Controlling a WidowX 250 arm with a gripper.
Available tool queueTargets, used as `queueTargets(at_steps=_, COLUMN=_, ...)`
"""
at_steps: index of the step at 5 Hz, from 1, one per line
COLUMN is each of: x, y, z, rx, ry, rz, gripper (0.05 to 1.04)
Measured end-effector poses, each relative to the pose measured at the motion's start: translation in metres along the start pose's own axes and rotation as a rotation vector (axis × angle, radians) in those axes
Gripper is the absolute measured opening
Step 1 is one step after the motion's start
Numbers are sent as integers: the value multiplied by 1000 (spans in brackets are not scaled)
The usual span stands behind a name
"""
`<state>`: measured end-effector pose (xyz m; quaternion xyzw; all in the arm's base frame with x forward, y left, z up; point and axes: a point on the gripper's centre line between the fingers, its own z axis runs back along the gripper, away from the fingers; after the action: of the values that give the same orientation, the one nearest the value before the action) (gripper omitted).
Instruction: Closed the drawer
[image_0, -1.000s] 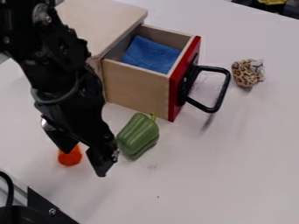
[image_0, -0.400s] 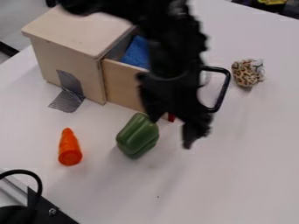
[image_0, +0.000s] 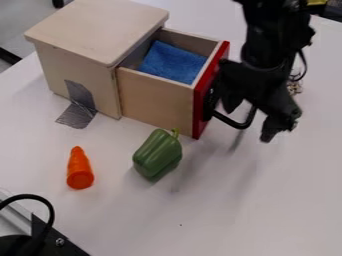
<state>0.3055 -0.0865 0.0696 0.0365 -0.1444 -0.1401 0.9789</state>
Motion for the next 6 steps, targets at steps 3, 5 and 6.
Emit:
queueTargets(at_steps=3, x=30, y=19, z=-41, rx=15, ry=40, rz=94, gripper=1000)
queueTargets(at_steps=5, x=12, y=25, z=-71, rx=14, ry=132, rz=138, gripper=685)
queueTargets(at_steps=6, x=10, y=26, z=-72, rx=15, ry=134, rz=149, gripper=380)
